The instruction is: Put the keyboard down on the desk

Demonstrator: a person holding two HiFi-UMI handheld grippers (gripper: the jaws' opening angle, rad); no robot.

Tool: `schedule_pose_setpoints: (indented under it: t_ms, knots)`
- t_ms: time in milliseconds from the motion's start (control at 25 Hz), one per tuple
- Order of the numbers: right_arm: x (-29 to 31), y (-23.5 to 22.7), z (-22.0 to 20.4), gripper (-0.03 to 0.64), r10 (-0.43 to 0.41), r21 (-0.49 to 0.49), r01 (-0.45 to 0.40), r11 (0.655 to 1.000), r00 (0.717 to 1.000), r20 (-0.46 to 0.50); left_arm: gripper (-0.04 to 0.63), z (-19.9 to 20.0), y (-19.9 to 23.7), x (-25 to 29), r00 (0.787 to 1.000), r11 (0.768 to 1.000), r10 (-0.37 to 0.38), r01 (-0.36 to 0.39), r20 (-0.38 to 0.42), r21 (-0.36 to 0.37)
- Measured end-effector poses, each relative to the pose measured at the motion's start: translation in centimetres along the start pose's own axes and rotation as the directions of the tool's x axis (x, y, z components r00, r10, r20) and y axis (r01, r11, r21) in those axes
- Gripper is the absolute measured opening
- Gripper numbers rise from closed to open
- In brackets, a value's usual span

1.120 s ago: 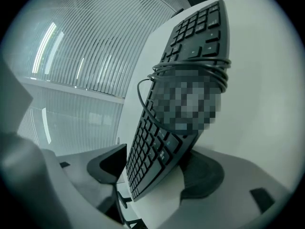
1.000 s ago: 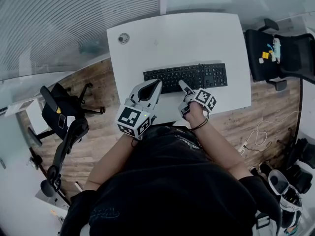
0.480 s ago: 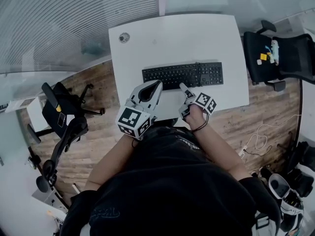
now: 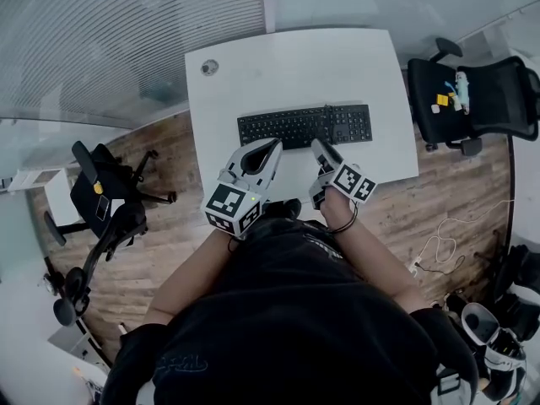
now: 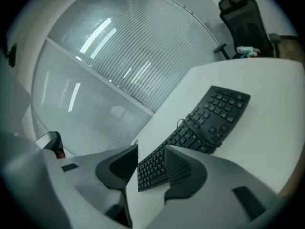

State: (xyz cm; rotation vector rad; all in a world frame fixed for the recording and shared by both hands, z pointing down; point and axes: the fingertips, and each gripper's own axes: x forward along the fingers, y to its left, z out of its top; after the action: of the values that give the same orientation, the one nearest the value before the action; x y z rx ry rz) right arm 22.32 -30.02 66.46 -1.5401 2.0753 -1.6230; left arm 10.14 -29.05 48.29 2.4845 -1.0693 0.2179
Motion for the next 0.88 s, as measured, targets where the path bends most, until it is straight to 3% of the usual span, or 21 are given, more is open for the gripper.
schedule_pose_setpoints:
  t_ms: [120,320,560,720,880]
  knots:
    - [-1.7,3.5,1.7,0.134,0.077,-0.167,-0.068,0.984,0.996,0.044,0.015,0.4,-1.3,-0.5,1.000,1.000,-0.009,0.009,0.015,0.024]
    - [-5.9,10.0,4.0,0.074,0.220,-0.402,-0.163,0.901,0.970,0.101,0.015,1.2,-3.8,-1.0,0.999,0.997,-0.029,0.026,0.045,0.070]
    - [-11.1,16.6,4.2,0.037,0.330,-0.676,-0.172,0.716,0.937,0.111,0.015,1.1,-6.8,-1.8,0.997,0.993,-0.050,0.043,0.065,0.106]
    - [-14.1,18.1,3.4,0.026,0.352,-0.766,-0.139,0.628,0.928,0.120,0.015,0.7,-8.8,-2.1,0.995,0.990,-0.068,0.059,0.074,0.127]
    - [-15.9,17.7,2.9,0.023,0.346,-0.782,-0.113,0.612,0.928,0.136,0.015,-0.2,-10.6,-2.1,0.994,0.987,-0.093,0.084,0.060,0.137]
